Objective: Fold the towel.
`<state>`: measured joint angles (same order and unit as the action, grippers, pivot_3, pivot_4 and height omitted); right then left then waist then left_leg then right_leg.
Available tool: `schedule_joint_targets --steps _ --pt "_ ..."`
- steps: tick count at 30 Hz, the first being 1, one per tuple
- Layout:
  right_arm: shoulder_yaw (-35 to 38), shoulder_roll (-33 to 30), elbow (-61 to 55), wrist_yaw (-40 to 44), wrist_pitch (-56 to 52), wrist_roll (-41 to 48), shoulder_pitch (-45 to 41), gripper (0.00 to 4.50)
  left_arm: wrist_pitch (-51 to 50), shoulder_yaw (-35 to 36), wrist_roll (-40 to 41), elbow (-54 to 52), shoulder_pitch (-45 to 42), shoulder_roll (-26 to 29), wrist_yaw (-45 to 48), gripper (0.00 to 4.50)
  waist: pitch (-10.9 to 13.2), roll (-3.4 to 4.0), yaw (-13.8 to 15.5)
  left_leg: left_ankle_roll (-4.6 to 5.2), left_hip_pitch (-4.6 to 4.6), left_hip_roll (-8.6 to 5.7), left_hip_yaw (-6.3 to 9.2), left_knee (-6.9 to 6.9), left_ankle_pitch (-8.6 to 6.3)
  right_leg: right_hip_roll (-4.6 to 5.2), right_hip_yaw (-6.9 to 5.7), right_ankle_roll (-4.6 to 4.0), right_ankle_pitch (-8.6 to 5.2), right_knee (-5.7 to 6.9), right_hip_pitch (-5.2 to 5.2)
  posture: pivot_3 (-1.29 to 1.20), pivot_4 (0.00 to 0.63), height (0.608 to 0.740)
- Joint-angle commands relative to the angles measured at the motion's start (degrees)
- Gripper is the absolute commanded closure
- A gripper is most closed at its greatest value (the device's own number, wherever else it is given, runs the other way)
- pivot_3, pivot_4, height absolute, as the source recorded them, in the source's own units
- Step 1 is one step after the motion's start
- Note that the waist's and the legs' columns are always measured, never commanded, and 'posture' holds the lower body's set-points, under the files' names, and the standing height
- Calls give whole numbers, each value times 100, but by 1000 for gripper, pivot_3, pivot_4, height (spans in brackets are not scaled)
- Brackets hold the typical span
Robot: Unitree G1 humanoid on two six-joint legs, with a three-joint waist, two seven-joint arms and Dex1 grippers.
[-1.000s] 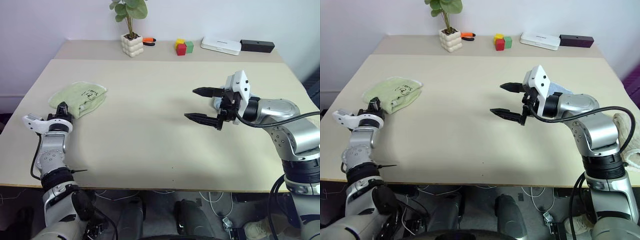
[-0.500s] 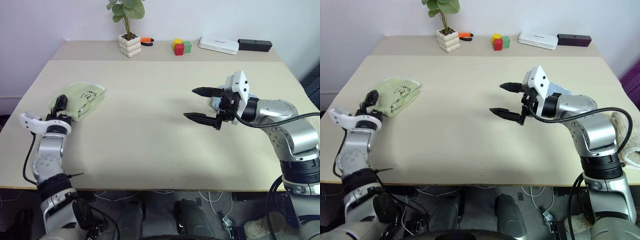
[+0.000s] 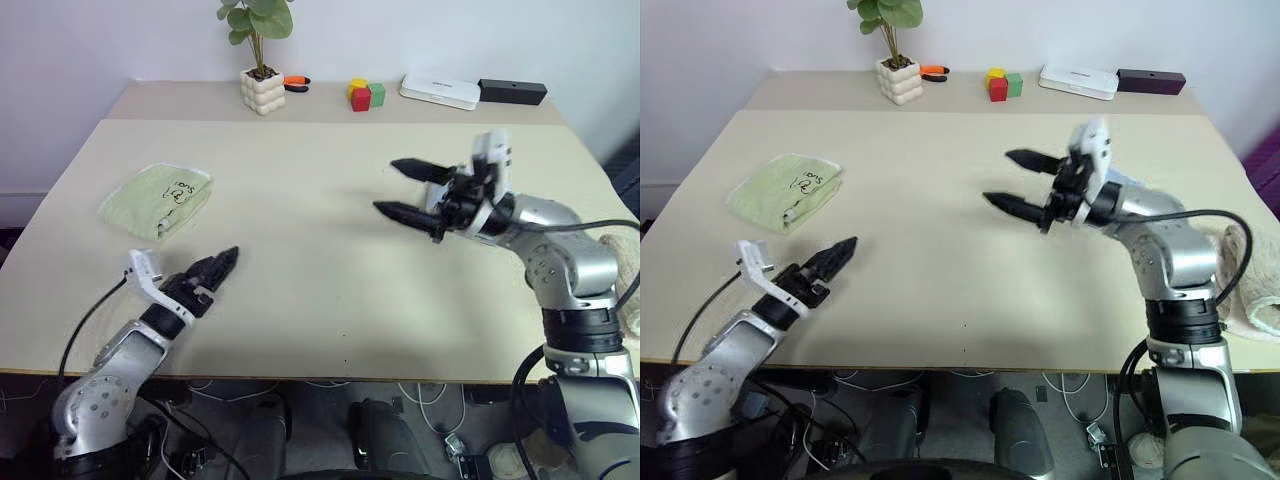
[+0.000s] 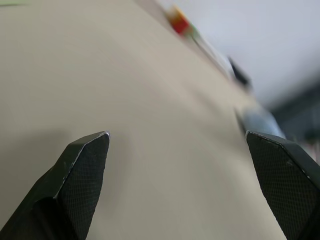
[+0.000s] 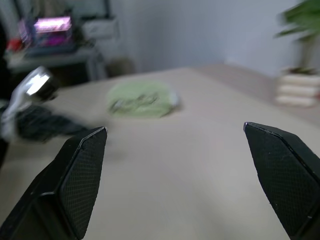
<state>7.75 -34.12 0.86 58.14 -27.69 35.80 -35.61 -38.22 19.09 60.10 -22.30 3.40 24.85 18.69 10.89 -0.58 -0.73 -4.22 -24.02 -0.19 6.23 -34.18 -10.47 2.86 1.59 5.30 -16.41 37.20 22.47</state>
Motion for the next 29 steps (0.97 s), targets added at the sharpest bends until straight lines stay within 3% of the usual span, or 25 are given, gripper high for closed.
schedule_joint_targets --steps 1,8,13,21,29 --pt "84 86 159 -159 140 -90 -3 0 474 -45 -681 249 -617 591 789 30 0 -1 13 0 1 0 0 0 0 0 -1 -9 -5 0 -1 0 150 740" --pt "116 -22 477 -101 782 -559 628 0 1896 -456 -2247 1418 -1370 1712 2645 30 2 2 -30 5 -7 -4 -22 16 -3 9 9 -3 -1 -14 11 0 150 740" --pt "117 -144 382 -89 1050 -764 981 0 2087 -262 -2120 2238 -1736 1881 3589 30 5 6 -32 6 -7 4 -23 25 -3 0 9 13 7 4 27 0 150 740" --pt "625 -1232 1745 858 1712 -862 804 0 1955 -645 -2607 2375 -2631 1620 3203 30 7 4 11 6 -6 -1 -21 8 -3 6 9 18 8 -6 9 0 150 740" --pt "398 -1219 1741 882 1597 -978 542 0 1693 -702 -2619 2054 -2358 1454 3183 30 7 5 -164 8 7 9 -19 20 -4 -4 10 25 12 15 14 0 150 740"
